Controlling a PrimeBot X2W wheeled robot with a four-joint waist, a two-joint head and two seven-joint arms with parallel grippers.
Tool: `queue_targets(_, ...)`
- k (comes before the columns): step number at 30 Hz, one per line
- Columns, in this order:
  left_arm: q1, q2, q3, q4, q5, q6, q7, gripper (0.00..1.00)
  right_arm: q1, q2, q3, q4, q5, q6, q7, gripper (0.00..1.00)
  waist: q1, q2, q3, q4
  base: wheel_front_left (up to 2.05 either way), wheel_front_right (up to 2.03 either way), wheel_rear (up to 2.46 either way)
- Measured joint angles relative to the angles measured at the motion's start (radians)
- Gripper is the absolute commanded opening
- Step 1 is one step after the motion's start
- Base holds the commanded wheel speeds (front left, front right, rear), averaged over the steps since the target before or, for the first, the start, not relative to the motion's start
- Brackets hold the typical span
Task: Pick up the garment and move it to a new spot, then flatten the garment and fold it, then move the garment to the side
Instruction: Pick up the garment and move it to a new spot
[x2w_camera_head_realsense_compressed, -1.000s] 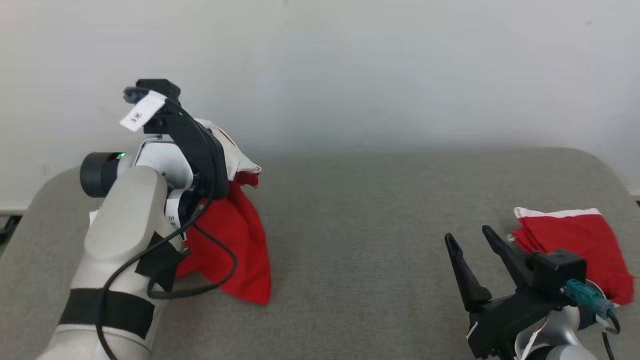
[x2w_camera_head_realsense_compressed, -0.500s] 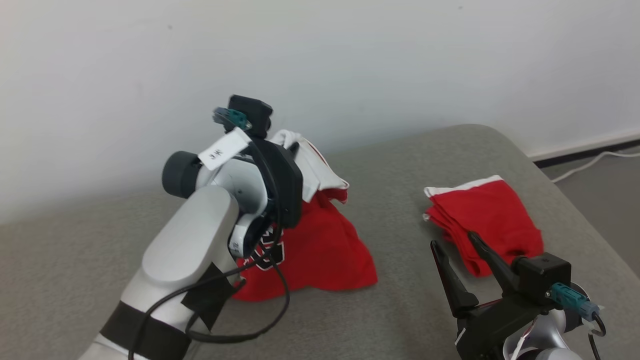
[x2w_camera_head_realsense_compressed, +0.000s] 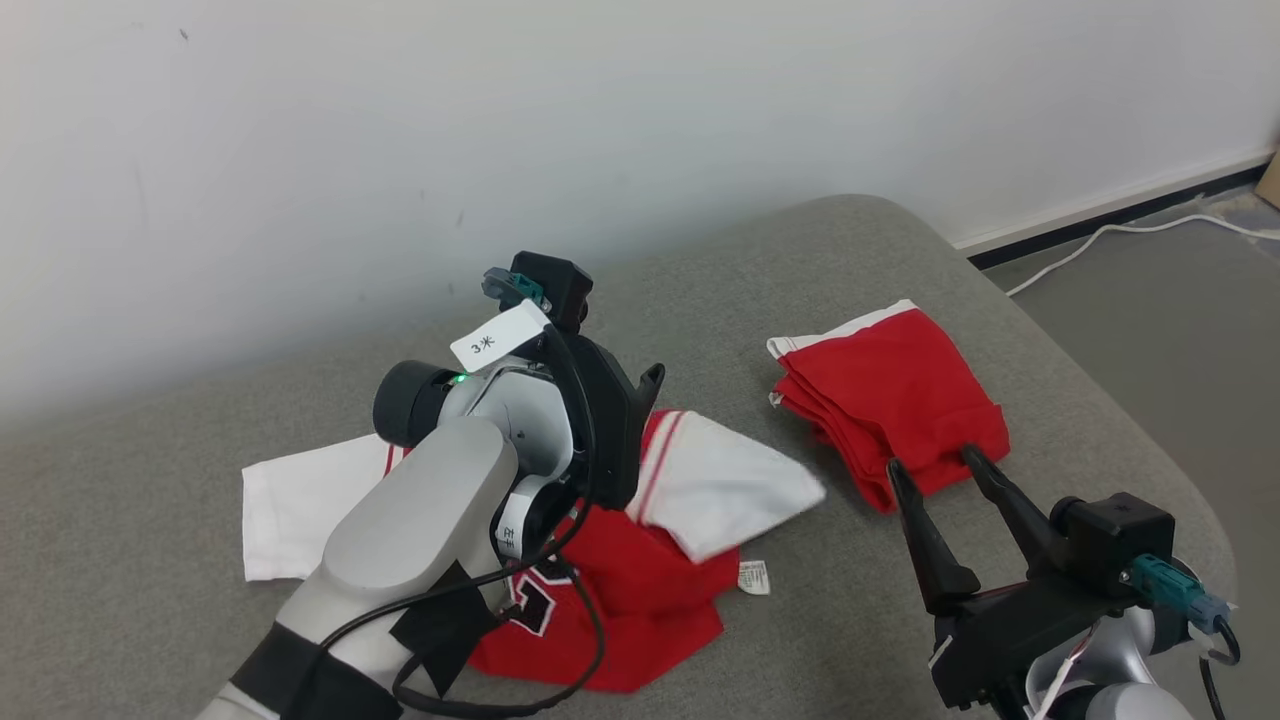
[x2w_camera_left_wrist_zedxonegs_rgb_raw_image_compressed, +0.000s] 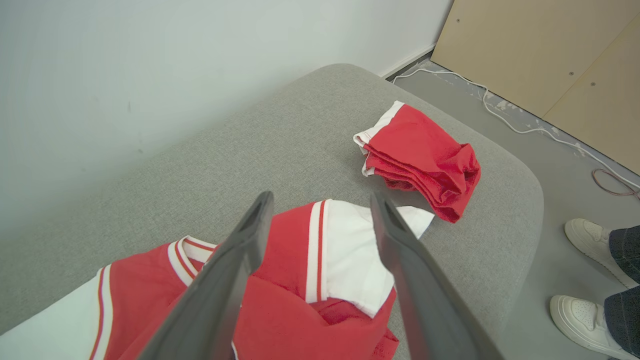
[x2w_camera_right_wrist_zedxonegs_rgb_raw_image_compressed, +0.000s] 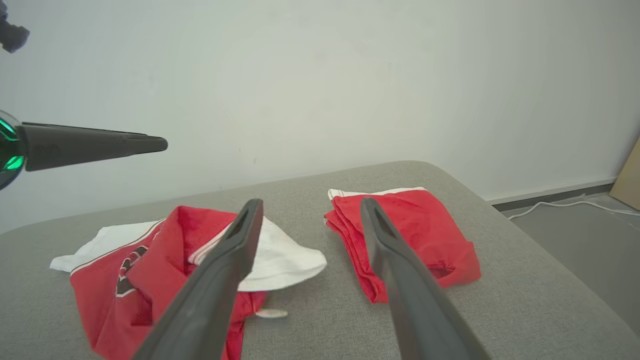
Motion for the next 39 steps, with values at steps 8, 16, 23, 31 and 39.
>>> queue_targets(8,0.004,0.001,-0.017,0.030,-0.047,0.006,-0.014,1.00,0.005,0.000,-0.014,-0.001,0.002,-0.001,-0.013,1.00,-0.0001,0.0000,0.009,0.050,0.00,0.00,0.00)
queue_targets(16,0.015,0.007,0.047,0.049,-0.049,0.009,-0.095,1.00,0.019,0.000,-0.026,0.002,0.015,-0.010,-0.027,1.00,0.0000,0.0000,0.006,0.122,0.00,0.00,0.00)
queue_targets(23,0.098,0.105,0.114,-0.006,-0.062,0.019,-0.203,1.00,0.026,0.000,-0.034,0.025,0.020,-0.018,-0.035,1.00,-0.0001,0.0000,-0.011,0.181,0.00,0.00,0.00)
queue_targets(31,0.295,0.224,0.218,-0.148,-0.077,0.041,-0.374,1.00,0.078,-0.003,-0.086,0.039,0.028,-0.046,-0.057,1.00,-0.0002,0.0000,-0.063,0.223,0.00,0.00,0.00)
queue_targets(39,0.575,0.284,0.358,-0.320,-0.049,0.045,-0.540,1.00,0.142,0.021,-0.123,0.056,0.049,-0.072,-0.084,1.00,-0.0003,-0.0001,-0.103,0.267,0.00,0.00,0.00)
